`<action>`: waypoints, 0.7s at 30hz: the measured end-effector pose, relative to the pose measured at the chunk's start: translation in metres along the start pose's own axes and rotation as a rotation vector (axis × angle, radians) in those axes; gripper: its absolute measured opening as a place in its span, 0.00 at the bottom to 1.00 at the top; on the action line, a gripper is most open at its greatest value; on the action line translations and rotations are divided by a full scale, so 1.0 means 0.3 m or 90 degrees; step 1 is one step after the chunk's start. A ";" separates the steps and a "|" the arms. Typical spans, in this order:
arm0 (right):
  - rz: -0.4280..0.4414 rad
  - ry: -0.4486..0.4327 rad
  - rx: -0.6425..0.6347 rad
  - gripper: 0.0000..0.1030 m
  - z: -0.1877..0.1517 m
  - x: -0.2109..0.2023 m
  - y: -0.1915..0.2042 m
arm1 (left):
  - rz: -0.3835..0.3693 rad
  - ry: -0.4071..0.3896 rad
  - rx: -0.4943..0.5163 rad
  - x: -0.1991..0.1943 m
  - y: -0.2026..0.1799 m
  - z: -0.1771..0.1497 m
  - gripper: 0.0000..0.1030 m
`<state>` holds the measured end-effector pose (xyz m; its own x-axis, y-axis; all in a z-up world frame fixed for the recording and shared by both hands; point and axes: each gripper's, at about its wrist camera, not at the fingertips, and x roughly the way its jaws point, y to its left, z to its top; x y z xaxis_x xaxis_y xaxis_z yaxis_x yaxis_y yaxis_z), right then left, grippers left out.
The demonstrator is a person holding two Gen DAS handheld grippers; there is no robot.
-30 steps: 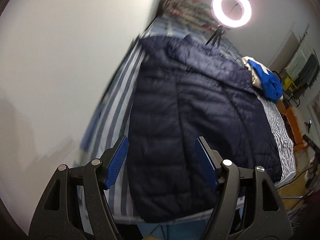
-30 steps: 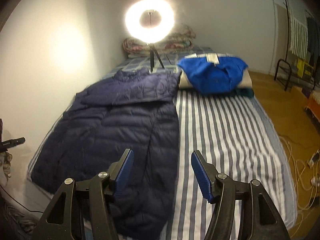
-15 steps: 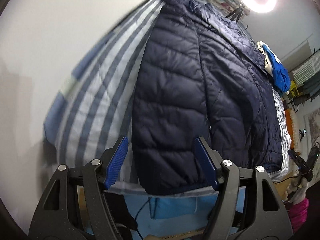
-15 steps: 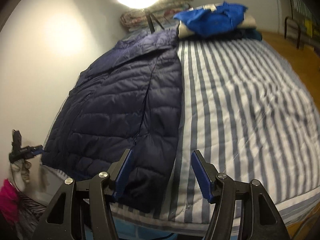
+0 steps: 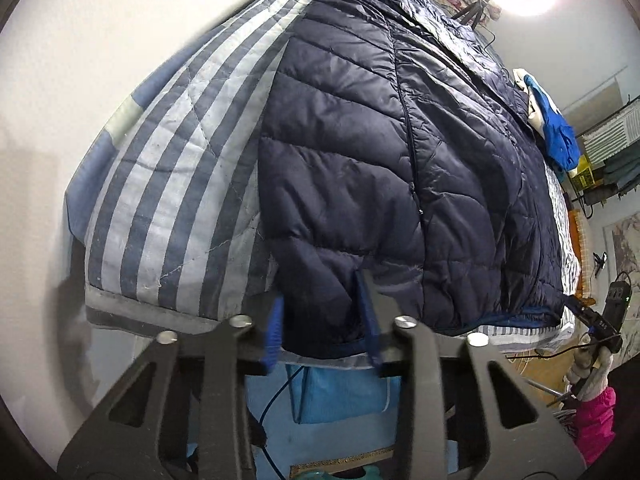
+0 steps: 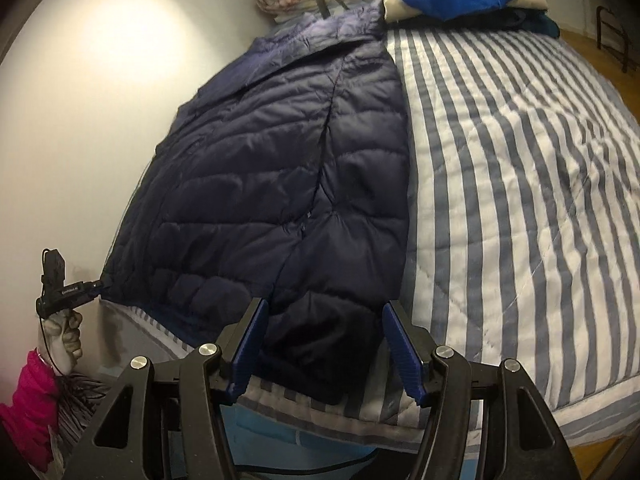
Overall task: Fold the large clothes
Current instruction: 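Lift the hem with both grippers and fold it toward the collar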
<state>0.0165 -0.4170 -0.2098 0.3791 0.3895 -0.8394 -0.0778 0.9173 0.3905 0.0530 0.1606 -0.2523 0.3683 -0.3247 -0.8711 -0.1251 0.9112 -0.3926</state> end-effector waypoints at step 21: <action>0.062 -0.026 0.021 0.03 0.034 -0.038 0.023 | -0.031 -0.107 0.037 -0.147 -0.095 0.034 0.05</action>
<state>0.0212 -0.4160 -0.1938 0.4087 0.4722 -0.7810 -0.0857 0.8718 0.4823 0.0499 0.1514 -0.1997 0.5222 -0.3258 -0.7882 -0.0513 0.9105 -0.4103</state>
